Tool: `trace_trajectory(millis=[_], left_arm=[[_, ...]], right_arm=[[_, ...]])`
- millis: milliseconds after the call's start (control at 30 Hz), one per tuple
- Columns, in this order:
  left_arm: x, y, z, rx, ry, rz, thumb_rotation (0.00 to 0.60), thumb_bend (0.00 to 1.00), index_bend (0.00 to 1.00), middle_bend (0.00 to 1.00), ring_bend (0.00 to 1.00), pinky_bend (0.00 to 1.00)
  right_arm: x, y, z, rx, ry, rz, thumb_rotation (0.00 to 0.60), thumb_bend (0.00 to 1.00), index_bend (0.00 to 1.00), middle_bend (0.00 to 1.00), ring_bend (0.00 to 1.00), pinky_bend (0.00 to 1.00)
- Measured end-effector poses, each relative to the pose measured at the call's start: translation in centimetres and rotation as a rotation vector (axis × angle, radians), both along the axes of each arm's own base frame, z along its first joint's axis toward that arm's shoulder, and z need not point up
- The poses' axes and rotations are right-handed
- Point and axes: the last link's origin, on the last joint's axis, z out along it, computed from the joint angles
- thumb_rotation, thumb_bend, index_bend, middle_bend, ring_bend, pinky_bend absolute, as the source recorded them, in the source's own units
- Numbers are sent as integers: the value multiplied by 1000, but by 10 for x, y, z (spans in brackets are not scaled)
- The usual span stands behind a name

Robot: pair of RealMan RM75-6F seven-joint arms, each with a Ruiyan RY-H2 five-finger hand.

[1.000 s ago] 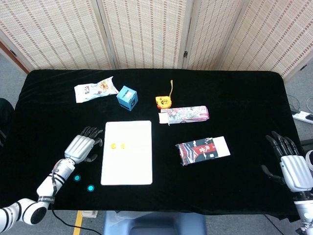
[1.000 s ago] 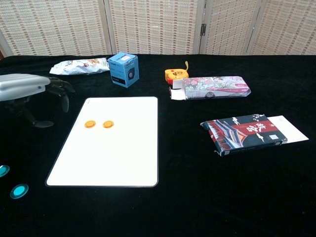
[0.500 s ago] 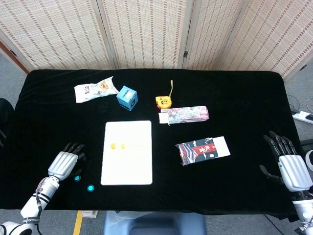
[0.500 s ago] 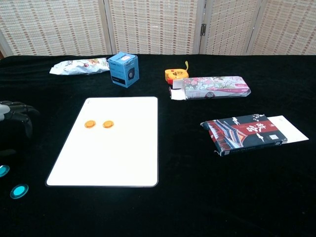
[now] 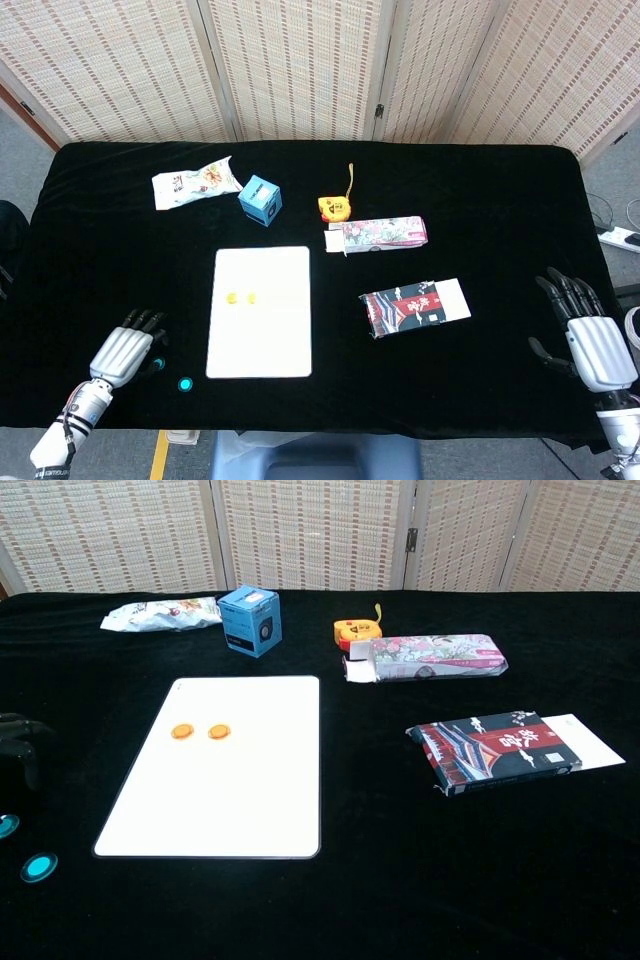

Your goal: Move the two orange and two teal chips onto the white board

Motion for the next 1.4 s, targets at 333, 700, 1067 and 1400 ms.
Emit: trace_trajectory(millis=[333,700,1067,1400], left_arm=[[-8,-9,-3,-13,-4,23,600,380,436,128,0,0],[-11,-12,-8,-24,-6,29,600,380,437,128,0,0],[-12,-9,-10,-28,3,35,600,380,460,128,0,0],[-12,-9,-10,-18,-10,28,600,383,538,129,0,0]], right_arm=[[5,-2,-2,7,5,12,600,360,0,17,0,0],[5,-2,-1,8,9,6,600,360,0,17,0,0],[4,-2,-1,6,9,3,600,360,0,17,0,0],[4,-2,-2,6,4,2,600,360,0,17,0,0]])
